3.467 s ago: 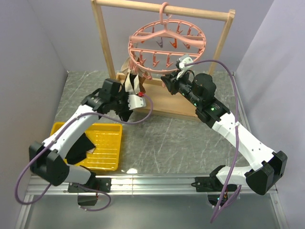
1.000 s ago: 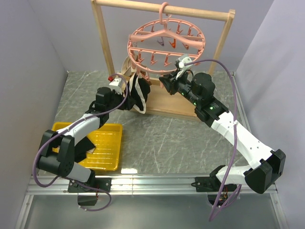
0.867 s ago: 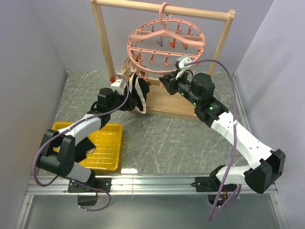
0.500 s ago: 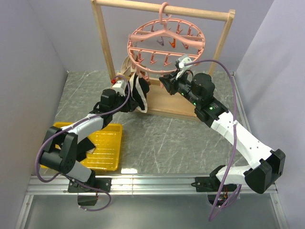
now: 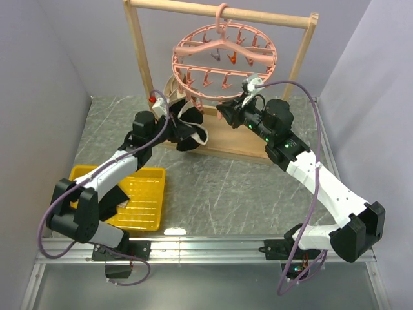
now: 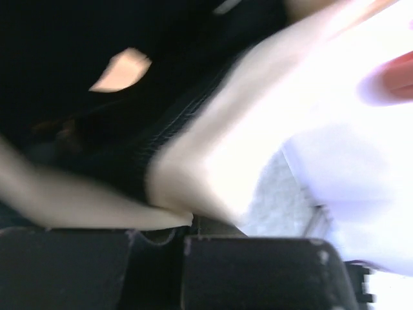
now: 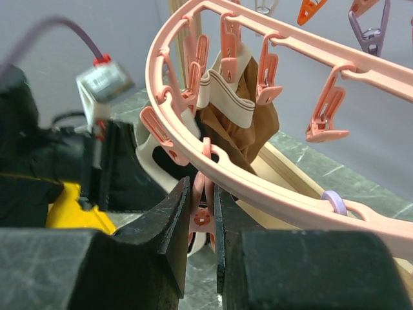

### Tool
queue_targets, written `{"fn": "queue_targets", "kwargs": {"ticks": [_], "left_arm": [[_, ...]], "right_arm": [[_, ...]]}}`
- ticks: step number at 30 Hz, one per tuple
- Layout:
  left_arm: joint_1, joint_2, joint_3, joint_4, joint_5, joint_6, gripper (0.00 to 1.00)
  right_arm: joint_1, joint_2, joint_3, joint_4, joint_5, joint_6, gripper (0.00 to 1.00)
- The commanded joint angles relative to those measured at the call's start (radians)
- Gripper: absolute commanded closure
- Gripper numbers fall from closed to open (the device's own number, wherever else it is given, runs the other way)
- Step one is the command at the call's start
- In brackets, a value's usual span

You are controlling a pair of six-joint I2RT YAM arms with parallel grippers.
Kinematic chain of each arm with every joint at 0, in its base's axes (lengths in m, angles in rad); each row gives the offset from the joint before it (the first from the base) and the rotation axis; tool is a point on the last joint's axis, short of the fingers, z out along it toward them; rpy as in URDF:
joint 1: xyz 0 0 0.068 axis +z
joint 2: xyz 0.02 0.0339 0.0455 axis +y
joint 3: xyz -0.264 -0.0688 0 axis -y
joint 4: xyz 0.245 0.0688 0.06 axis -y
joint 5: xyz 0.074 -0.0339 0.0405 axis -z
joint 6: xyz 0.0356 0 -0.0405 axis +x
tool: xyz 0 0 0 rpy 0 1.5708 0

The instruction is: Clip the underwear to the hanger

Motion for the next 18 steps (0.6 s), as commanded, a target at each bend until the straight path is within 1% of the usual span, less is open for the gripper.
{"fn": "queue_targets", "kwargs": {"ticks": [1, 4, 6, 8, 10, 14, 18], "left_arm": [[-0.012, -0.069, 0.084, -0.002, 0.036, -0.128, 1.00], [-0.014, -0.089, 0.104, -0.023, 0.019, -0.187, 1.00], [-0.015, -0.084, 0.136, -0.078, 0.008, -0.236, 1.00], [-0.015, -0.081, 0.165, -0.124, -0.001, -0.282, 1.00], [-0.017, -0.083, 0.176, -0.135, -0.018, -0.324, 1.00], [-0.024, -0.081, 0.199, -0.166, -0.038, -0.362, 1.00], [-0.032, -0.081, 0.210, -0.172, -0.050, -0.396, 1.00]], "right_arm": [[-0.003, -0.018, -0.022, 0.024, -0.101, 0.040, 1.00], [-0.017, -0.031, -0.039, 0.042, -0.132, 0.063, 1.00], [-0.025, -0.037, -0.044, 0.052, -0.148, 0.086, 1.00], [-0.028, -0.037, -0.045, 0.055, -0.138, 0.118, 1.00], [-0.034, -0.035, -0.038, 0.047, -0.128, 0.149, 1.00], [-0.040, -0.034, -0.024, 0.038, -0.097, 0.234, 1.00], [-0.039, -0.026, -0.019, 0.024, -0.080, 0.281, 1.00]]}}
